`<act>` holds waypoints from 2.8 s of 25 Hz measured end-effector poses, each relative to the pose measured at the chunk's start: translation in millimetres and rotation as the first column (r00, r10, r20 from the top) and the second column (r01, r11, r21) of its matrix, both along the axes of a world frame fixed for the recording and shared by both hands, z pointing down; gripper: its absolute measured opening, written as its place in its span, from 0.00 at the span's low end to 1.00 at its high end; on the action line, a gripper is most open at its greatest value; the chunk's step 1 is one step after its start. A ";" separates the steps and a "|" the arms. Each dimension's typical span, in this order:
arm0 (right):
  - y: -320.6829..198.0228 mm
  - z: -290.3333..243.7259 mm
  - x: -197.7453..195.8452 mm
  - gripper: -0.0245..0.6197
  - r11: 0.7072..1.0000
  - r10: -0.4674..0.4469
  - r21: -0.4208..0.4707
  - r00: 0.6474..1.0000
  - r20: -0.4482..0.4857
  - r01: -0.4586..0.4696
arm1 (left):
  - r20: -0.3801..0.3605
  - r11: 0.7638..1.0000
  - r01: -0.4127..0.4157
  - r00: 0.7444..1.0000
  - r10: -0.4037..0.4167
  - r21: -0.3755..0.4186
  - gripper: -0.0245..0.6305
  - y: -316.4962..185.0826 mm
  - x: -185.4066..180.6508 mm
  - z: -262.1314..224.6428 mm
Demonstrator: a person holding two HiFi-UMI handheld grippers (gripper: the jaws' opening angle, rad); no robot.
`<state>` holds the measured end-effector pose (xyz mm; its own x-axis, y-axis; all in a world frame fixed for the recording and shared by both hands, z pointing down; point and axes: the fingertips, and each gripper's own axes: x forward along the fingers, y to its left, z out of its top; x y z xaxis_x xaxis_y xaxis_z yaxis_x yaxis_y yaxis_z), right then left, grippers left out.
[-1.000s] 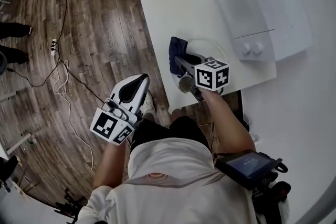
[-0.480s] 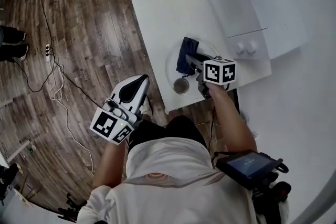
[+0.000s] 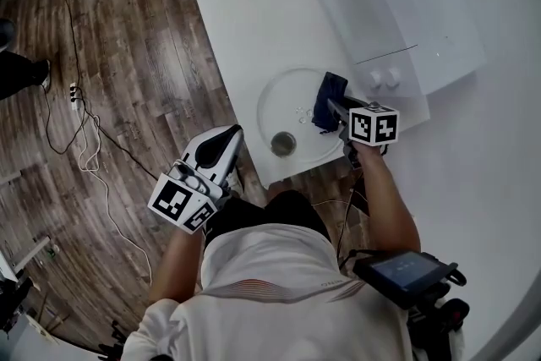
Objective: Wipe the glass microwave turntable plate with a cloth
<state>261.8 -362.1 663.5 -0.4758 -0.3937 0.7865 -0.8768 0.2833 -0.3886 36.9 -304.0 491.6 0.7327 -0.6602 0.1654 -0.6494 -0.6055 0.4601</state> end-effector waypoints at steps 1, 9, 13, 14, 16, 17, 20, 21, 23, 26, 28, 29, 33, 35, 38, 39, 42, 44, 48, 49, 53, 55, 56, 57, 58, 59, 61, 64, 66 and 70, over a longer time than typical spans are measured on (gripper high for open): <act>1.3 0.3 5.6 0.13 1.000 -0.002 0.001 1.000 -0.018 0.002 | 0.001 1.000 -0.003 1.000 0.003 -0.001 0.05 -0.1 1.6 1.0; 11.0 -0.2 32.5 0.13 1.000 0.015 -0.002 0.997 -0.076 -0.015 | -0.006 1.000 -0.016 1.000 0.016 -0.010 0.05 1.9 10.4 2.4; 11.9 -11.0 31.1 0.13 0.999 0.004 0.040 0.997 -0.073 -0.001 | -0.004 1.000 -0.021 1.000 0.021 -0.011 0.05 3.3 13.8 2.9; 11.4 -19.2 27.3 0.13 0.998 0.000 0.067 0.998 -0.059 0.003 | -0.003 1.000 -0.021 1.000 0.021 -0.011 0.05 3.6 14.1 2.9; 9.9 -45.9 15.2 0.13 0.989 -0.007 0.148 1.000 -0.012 0.009 | -0.003 1.000 -0.020 1.000 0.020 -0.012 0.05 4.1 13.3 2.4; 9.4 -63.2 6.8 0.13 0.980 -0.013 0.201 1.000 0.022 0.009 | -0.003 1.000 -0.019 1.000 0.019 -0.012 0.05 4.5 12.5 1.9; 13.0 -114.4 -21.5 0.13 0.938 -0.053 0.348 0.991 0.126 0.006 | -0.001 1.000 -0.021 1.000 0.021 -0.008 0.05 5.2 11.8 0.8; 15.8 -128.3 -31.0 0.13 0.923 -0.072 0.385 0.986 0.153 0.008 | 0.001 1.000 -0.023 1.000 0.023 -0.007 0.05 5.1 12.6 0.8; 22.9 -150.0 -50.6 0.13 0.900 -0.113 0.436 0.973 0.199 0.015 | 0.004 1.000 -0.027 1.000 0.027 -0.006 0.05 5.5 14.0 0.8; 35.3 -167.8 -83.2 0.13 0.885 -0.170 0.464 0.949 0.267 0.028 | 0.008 1.000 -0.028 1.000 0.028 -0.009 0.05 8.3 12.9 0.4; 44.5 -168.9 -107.9 0.13 0.885 -0.218 0.461 0.932 0.291 0.063 | 0.011 1.000 -0.025 1.000 0.025 -0.010 0.05 11.2 9.8 0.1; 49.4 -166.3 -120.1 0.13 0.888 -0.239 0.452 0.924 0.298 0.084 | 0.011 1.000 -0.022 1.000 0.022 -0.011 0.05 12.7 7.6 -0.4; 65.7 -141.6 -161.8 0.13 0.909 -0.288 0.390 0.900 0.328 0.149 | 0.014 1.000 -0.011 1.000 0.011 -0.009 0.05 18.5 -2.6 -0.5; 70.0 -124.8 -176.7 0.13 0.925 -0.282 0.345 0.895 0.347 0.158 | 0.017 1.000 -0.003 1.000 0.003 -0.012 0.05 21.2 -8.0 1.1; 73.3 -100.1 -190.4 0.13 0.948 -0.260 0.270 0.895 0.362 0.166 | 0.021 1.000 0.007 1.000 -0.007 -0.018 0.05 24.4 -14.9 3.4; 73.7 -91.0 -192.4 0.13 0.953 -0.257 0.249 0.899 0.355 0.174 | 0.021 1.000 0.010 1.000 -0.010 -0.020 0.05 25.2 -16.5 4.6; 74.4 -59.9 -191.6 0.13 0.964 -0.244 0.179 0.916 0.318 0.194 | 0.023 1.000 0.018 1.000 -0.018 -0.025 0.05 28.2 -19.4 8.7; 75.3 -43.7 -188.2 0.13 0.974 -0.219 0.131 0.928 0.301 0.187 | 0.023 0.999 0.019 1.000 -0.018 -0.029 0.05 30.6 -21.6 8.5; 79.3 -29.7 -181.7 0.13 0.986 -0.168 0.068 0.947 0.273 0.155 | 0.019 0.999 0.017 1.000 -0.016 -0.032 0.05 35.9 -33.5 2.0; 79.9 -24.4 -177.2 0.13 0.987 -0.158 0.055 0.950 0.268 0.149 | 0.020 0.999 0.019 1.000 -0.018 -0.034 0.05 36.0 -34.1 3.6; 81.0 -7.0 -157.6 0.13 0.992 -0.126 0.021 0.960 0.251 0.125 | 0.023 0.999 0.021 1.000 -0.020 -0.038 0.05 35.3 -30.2 11.5; 81.5 -4.6 -151.9 0.13 0.995 -0.098 0.007 0.961 0.258 0.100 | 0.022 0.999 0.015 1.000 -0.014 -0.040 0.05 36.5 -29.0 12.2; 81.9 -4.4 -149.6 0.13 0.996 -0.081 -0.001 0.961 0.266 0.084 | 0.021 0.999 0.012 1.000 -0.011 -0.040 0.05 37.2 -28.6 12.1; 82.1 -4.7 -147.0 0.13 0.998 -0.062 -0.009 0.959 0.275 0.067 | 0.020 0.999 0.009 1.000 -0.008 -0.040 0.05 37.6 -28.3 11.7; 81.9 -5.4 -143.6 0.13 0.999 -0.042 -0.017 0.958 0.283 0.049 | 0.019 0.999 0.007 1.000 -0.006 -0.040 0.05 37.8 -28.0 11.2; 81.5 -6.2 -139.2 0.13 0.999 -0.023 -0.024 0.957 0.289 0.031 | 0.018 0.999 0.005 1.000 -0.005 -0.039 0.05 37.8 -27.6 10.6; 80.5 -7.5 -127.1 0.13 0.999 0.008 -0.035 0.957 0.290 0.002 | 0.016 0.999 0.002 1.000 -0.001 -0.039 0.05 37.9 -26.0 9.6; 81.3 -6.4 -104.4 0.13 0.998 0.037 -0.061 0.961 0.275 -0.021 | 0.015 0.999 -0.004 1.000 0.005 -0.041 0.05 38.5 -22.1 9.8; 82.1 -4.4 -89.0 0.13 0.997 0.051 -0.077 0.964 0.262 -0.032 | 0.013 0.999 -0.006 1.000 0.006 -0.042 0.05 38.3 -19.4 10.3; 81.7 -1.5 -61.2 0.13 0.993 0.092 -0.092 0.967 0.239 -0.072 | 0.006 0.999 -0.015 1.000 0.015 -0.043 0.05 37.9 -15.0 10.7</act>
<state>200.5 -280.4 662.0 -0.6249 -0.3778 0.6832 -0.7725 0.1727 -0.6111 21.9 -266.1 502.2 0.7411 -0.6416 0.1980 -0.6437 -0.5950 0.4812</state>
